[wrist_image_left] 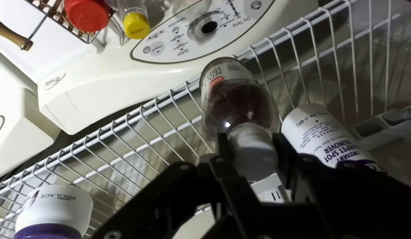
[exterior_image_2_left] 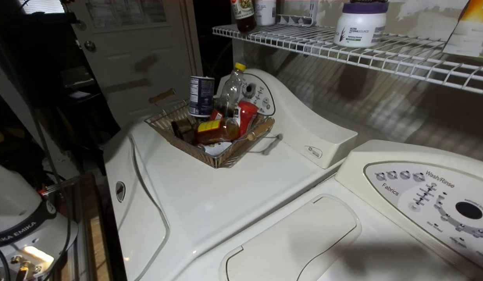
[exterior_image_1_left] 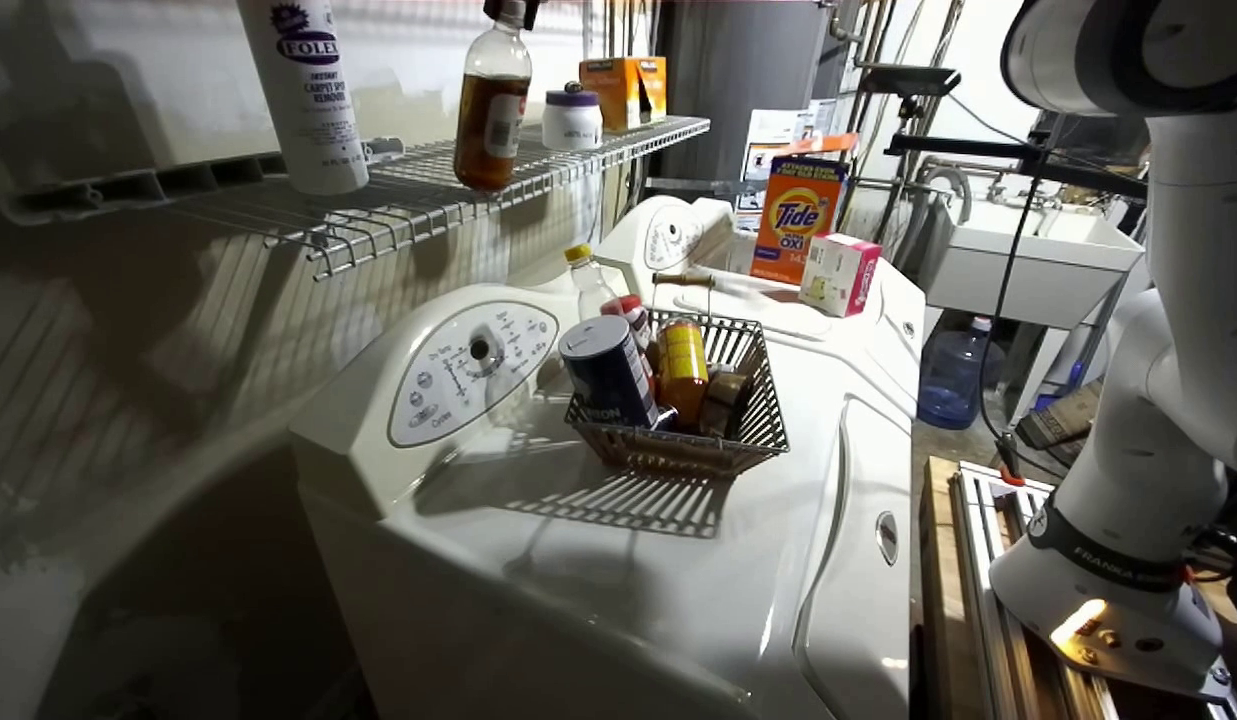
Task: Pick up the bottle with the brown liquid and place it on the rack
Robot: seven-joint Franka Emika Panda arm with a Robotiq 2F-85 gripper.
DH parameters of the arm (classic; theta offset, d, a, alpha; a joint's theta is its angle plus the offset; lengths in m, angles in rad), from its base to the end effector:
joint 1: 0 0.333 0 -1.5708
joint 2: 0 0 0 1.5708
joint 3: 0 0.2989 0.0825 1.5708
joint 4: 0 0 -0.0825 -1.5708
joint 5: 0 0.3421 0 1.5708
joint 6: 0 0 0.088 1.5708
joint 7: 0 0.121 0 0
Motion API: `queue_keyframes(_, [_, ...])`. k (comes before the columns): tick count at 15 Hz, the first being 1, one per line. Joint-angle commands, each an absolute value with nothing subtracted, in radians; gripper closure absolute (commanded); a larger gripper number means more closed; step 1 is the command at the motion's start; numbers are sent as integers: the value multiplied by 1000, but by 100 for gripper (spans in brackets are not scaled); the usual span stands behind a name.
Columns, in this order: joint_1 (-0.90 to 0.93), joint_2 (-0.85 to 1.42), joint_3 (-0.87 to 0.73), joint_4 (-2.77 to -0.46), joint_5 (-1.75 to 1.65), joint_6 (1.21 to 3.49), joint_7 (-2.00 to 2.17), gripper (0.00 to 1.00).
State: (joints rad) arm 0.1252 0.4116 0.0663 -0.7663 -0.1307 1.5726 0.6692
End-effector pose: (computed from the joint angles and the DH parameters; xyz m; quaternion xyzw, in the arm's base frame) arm 0.6010 0.0870 0.7042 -0.9471 0.2492 -0.1994 0.0347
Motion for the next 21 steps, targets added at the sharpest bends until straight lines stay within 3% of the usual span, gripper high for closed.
queue_keyframes(1, [140,474,59,-656,-164,1552,643,89])
queue_keyframes(21, [157,500,51,-655,-241,1709,625,89])
